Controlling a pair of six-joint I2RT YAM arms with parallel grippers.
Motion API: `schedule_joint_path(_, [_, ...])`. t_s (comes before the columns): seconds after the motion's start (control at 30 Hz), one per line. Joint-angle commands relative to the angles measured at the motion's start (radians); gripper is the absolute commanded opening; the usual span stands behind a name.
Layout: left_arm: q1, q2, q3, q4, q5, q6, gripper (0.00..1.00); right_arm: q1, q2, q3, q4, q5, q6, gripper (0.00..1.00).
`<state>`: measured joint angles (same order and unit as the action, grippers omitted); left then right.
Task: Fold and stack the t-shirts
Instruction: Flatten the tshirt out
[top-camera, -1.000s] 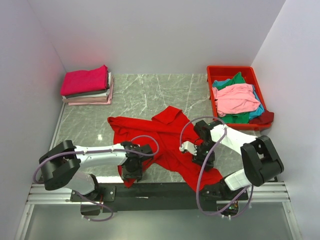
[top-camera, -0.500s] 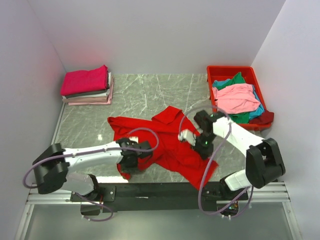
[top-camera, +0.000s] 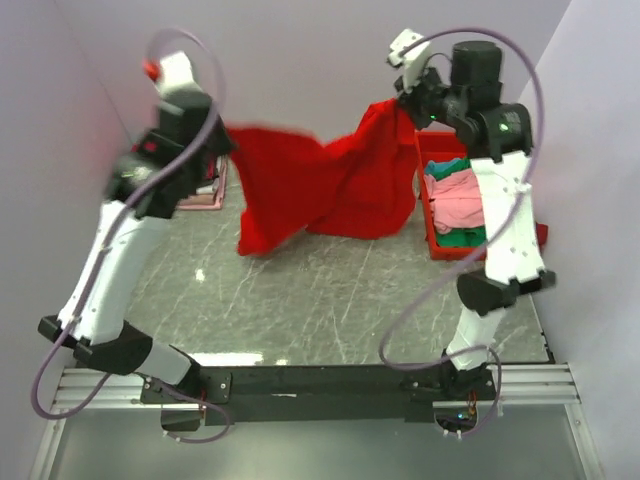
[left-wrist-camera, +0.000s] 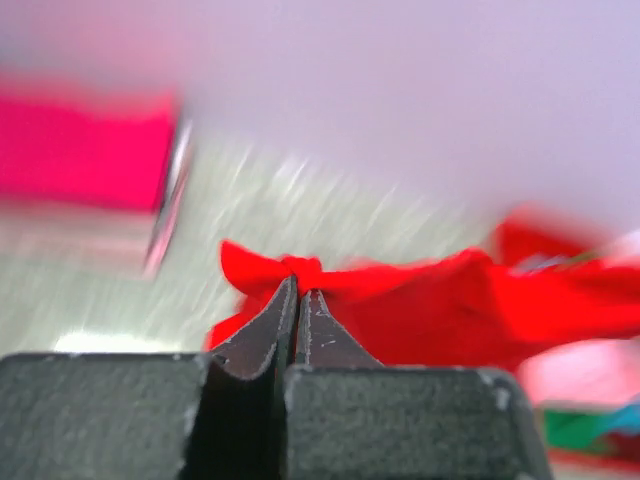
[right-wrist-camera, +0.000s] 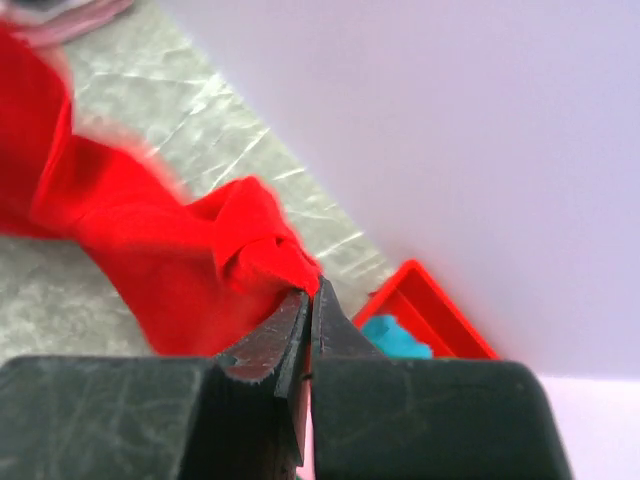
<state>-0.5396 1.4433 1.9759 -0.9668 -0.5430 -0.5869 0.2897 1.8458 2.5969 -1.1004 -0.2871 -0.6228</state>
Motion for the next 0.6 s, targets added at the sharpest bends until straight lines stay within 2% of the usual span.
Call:
schedule_joint_path(0.0, [-0.002, -0.017, 0.350, 0.104, -0.025, 0.206, 0.00, -0.006, -0.250, -0.169, 0.332, 0.077, 0.112, 0.00])
schedule_joint_path(0.03, [-0.003, -0.041, 0.357, 0.137, -0.015, 0.229, 0.00, -0.014, -0.317, -0.320, 0.393, 0.072, 0.123, 0.00])
schedule_joint_path(0.07, [-0.002, -0.078, 0.336, 0.172, 0.023, 0.231, 0.00, -0.033, -0.411, -0.363, 0.427, 0.053, 0.135, 0.00])
schedule_joint_path(0.1, [-0.002, -0.175, 0.227, 0.266, 0.046, 0.236, 0.00, -0.044, -0.443, -0.385, 0.438, 0.013, 0.155, 0.00])
schedule_joint_path(0.17, [-0.002, -0.279, 0.094, 0.330, 0.124, 0.231, 0.00, -0.064, -0.520, -0.426, 0.403, -0.030, 0.158, 0.00])
schedule_joint_path(0.2, [-0.003, -0.363, -0.019, 0.344, 0.147, 0.225, 0.00, -0.070, -0.552, -0.454, 0.383, -0.068, 0.153, 0.00])
schedule_joint_path(0.27, [-0.003, -0.431, -0.116, 0.312, 0.189, 0.187, 0.00, -0.075, -0.661, -0.605, 0.370, -0.115, 0.124, 0.00])
schedule_joint_path(0.33, [-0.003, -0.523, -0.279, 0.255, 0.258, 0.130, 0.00, -0.075, -0.736, -0.783, 0.347, -0.179, 0.068, 0.00])
schedule_joint_path(0.37, [-0.002, -0.585, -0.395, 0.238, 0.306, 0.086, 0.00, -0.076, -0.804, -0.887, 0.291, -0.231, 0.001, 0.00])
schedule_joint_path(0.4, [-0.002, -0.618, -0.454, 0.214, 0.325, 0.085, 0.00, -0.075, -0.836, -0.888, 0.260, -0.231, -0.032, 0.00])
schedule_joint_path(0.47, [-0.002, -0.681, -0.567, 0.142, 0.377, 0.012, 0.00, -0.075, -0.929, -1.033, 0.168, -0.319, -0.125, 0.00])
schedule_joint_path(0.5, [-0.003, -0.740, -0.668, 0.111, 0.396, -0.011, 0.00, -0.076, -0.959, -1.082, 0.115, -0.342, -0.229, 0.00])
schedule_joint_path(0.57, [-0.002, -0.831, -0.811, 0.048, 0.504, -0.085, 0.00, -0.075, -1.025, -1.225, 0.004, -0.372, -0.274, 0.00])
